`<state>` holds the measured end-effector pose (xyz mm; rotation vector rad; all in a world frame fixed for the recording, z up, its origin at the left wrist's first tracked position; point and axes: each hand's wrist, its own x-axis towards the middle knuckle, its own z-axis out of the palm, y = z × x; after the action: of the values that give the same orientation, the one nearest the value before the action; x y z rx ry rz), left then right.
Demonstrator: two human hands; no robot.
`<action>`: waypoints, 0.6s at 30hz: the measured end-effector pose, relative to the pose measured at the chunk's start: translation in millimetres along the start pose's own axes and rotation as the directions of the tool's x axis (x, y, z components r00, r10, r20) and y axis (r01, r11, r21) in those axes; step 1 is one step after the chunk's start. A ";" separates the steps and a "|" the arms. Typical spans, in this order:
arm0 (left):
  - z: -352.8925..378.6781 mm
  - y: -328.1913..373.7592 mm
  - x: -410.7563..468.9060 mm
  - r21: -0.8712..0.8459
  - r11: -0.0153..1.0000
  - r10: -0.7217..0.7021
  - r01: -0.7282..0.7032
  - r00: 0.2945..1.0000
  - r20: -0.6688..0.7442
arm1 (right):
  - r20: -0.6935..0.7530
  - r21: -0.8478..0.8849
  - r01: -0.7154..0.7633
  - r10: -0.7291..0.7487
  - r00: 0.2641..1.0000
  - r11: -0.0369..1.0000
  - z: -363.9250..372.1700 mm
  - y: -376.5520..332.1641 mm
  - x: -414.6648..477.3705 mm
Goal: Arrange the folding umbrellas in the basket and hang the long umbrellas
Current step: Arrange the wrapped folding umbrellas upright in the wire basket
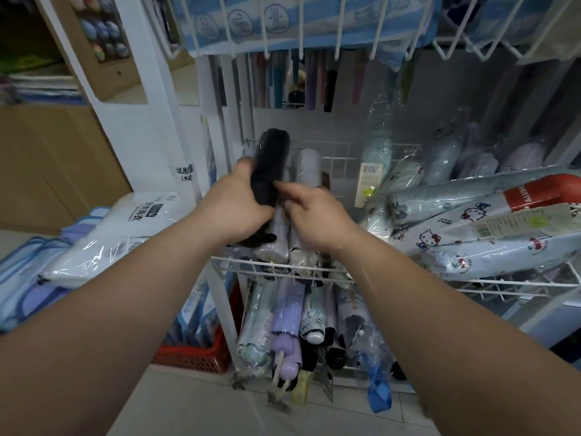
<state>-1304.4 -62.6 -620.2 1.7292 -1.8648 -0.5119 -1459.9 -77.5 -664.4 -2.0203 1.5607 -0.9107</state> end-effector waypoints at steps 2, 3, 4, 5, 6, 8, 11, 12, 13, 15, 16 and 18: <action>0.9 -1.0 0.2 0.160 0.985 0.059 -0.058 0.998 -0.005 | 0.042 -0.113 0.022 -0.017 0.999 0.993 1.4 -2.3 -2.6; 2.6 -0.9 -0.1 0.226 0.970 0.093 -0.088 0.996 -0.010 | 0.054 -0.149 0.036 -0.028 0.998 0.988 -0.5 -4.2 -4.7; 4.7 0.3 -0.9 0.286 0.951 0.130 -0.120 0.991 -0.015 | 0.054 -0.171 0.047 -0.039 0.998 0.984 -3.0 -4.7 -6.3; 7.5 1.6 -1.7 0.331 0.933 0.160 -0.144 0.987 -0.022 | 0.046 -0.182 0.060 -0.053 0.998 0.981 -6.3 -3.9 -7.7; 9.8 4.4 -2.8 0.359 0.920 0.183 -0.160 0.983 -0.031 | 0.027 -0.190 0.064 -0.059 0.998 0.980 -11.1 -2.0 -9.4; 12.9 13.1 -5.4 0.393 0.902 0.218 -0.180 0.975 -0.054 | -0.030 -0.245 0.051 -0.060 0.998 0.968 -25.7 5.1 -14.3; 20.2 32.2 -7.5 0.428 0.873 0.276 -0.231 0.960 -0.044 | -0.121 -0.446 -0.014 -0.045 0.992 0.895 -61.0 17.9 -27.4; 24.2 40.2 -8.4 0.414 0.874 0.294 -0.255 0.955 -0.031 | -0.147 -0.514 -0.033 -0.050 0.988 0.857 -74.2 22.6 -32.5; 29.2 48.8 -9.3 0.378 0.881 0.312 -0.283 0.950 -0.016 | -0.169 -0.574 -0.053 -0.055 0.984 0.817 -87.9 25.8 -38.6; 41.8 68.0 -11.9 0.255 0.902 0.355 -0.348 0.935 0.018 | -0.208 -0.679 -0.096 -0.066 0.976 0.728 -114.2 31.4 -49.4; 48.9 78.7 -13.4 0.187 0.906 0.379 -0.380 0.924 0.040 | -0.224 -0.726 -0.117 -0.072 0.972 0.678 -127.9 34.2 -54.2; 64.9 98.6 -13.3 0.083 0.894 0.435 -0.441 0.897 0.083 | -0.247 -0.802 -0.165 -0.068 0.967 0.575 -154.4 38.8 -64.3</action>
<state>-1421.6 -44.6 -612.5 1.2945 -2.2728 -0.2974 -1607.0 -17.7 -599.1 -2.4816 2.5220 -0.4199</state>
